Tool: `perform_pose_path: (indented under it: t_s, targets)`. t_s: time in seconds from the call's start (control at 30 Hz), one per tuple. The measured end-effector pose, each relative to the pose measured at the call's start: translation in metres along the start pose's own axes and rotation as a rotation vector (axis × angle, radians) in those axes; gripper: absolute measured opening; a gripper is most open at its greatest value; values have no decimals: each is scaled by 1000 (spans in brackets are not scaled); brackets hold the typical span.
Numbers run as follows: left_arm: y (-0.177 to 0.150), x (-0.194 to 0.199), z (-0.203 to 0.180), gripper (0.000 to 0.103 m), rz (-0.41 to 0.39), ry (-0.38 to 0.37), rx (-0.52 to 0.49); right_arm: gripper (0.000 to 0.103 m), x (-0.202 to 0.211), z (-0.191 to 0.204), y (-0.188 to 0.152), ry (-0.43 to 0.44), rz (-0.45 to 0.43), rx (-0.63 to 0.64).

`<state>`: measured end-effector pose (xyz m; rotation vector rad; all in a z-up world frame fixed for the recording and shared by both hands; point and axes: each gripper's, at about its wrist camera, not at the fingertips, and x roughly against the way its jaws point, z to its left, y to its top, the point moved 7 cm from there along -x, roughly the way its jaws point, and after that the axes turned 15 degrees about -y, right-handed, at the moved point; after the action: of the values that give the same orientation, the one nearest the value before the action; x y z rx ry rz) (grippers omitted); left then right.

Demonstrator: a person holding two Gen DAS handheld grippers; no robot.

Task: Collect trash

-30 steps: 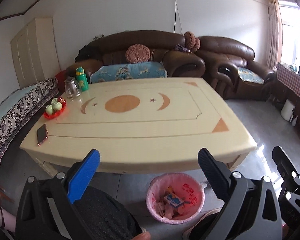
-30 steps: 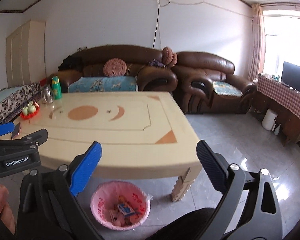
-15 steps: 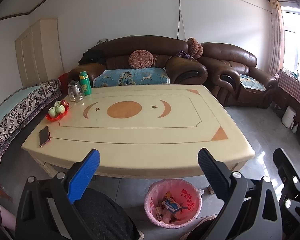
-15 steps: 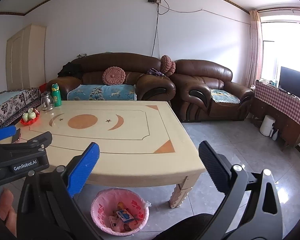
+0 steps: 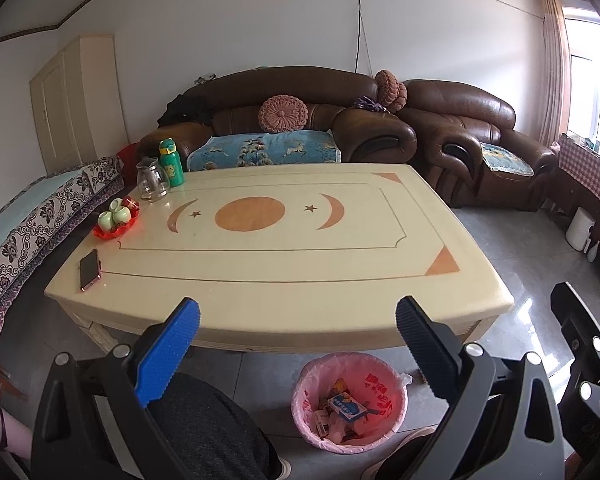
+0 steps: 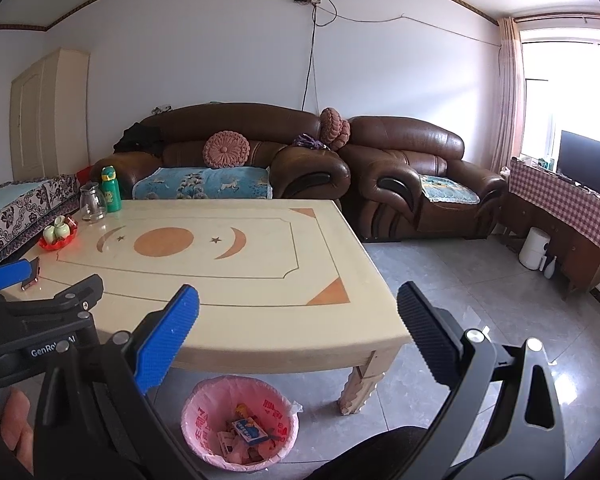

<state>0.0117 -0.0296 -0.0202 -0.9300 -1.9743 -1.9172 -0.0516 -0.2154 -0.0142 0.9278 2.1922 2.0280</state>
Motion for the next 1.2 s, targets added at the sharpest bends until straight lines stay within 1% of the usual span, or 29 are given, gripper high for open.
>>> perform_pose_path:
  t_s: [1.2]
  targets:
    - [-7, -2, 9, 96, 8, -4, 6, 97, -1, 7, 0, 13, -4, 9]
